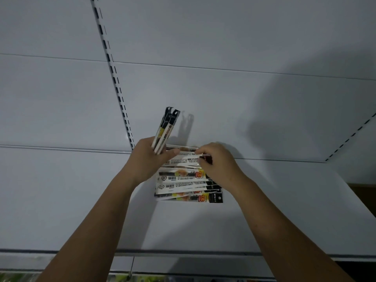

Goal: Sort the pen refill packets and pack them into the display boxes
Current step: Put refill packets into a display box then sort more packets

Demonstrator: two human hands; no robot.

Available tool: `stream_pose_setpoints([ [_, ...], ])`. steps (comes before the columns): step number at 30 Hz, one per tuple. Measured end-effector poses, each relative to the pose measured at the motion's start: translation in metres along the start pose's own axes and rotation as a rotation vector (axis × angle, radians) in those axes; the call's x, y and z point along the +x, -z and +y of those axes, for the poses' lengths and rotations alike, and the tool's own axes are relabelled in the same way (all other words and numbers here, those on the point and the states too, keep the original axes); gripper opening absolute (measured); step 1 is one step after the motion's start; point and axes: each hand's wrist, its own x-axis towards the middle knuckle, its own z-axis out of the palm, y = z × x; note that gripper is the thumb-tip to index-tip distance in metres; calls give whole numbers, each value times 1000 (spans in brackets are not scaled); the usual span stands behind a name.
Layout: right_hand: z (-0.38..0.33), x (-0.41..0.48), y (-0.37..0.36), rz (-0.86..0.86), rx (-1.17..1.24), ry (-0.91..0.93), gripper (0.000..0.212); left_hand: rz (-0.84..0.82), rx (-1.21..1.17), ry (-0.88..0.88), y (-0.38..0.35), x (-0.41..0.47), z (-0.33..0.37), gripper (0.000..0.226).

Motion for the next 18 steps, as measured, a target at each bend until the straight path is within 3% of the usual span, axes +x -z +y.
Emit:
stream_pose_setpoints([
  [3,2,1,-11,-98,-145,-4,31,69,-6,12,1,0,-10,43],
  [10,1,6,-13,-110,-259,4,34,128,-61,92,3,-7,-22,39],
  [18,2,4,-2,-131,-56,-12,28,111,-31,67,3,-11,-25,38],
])
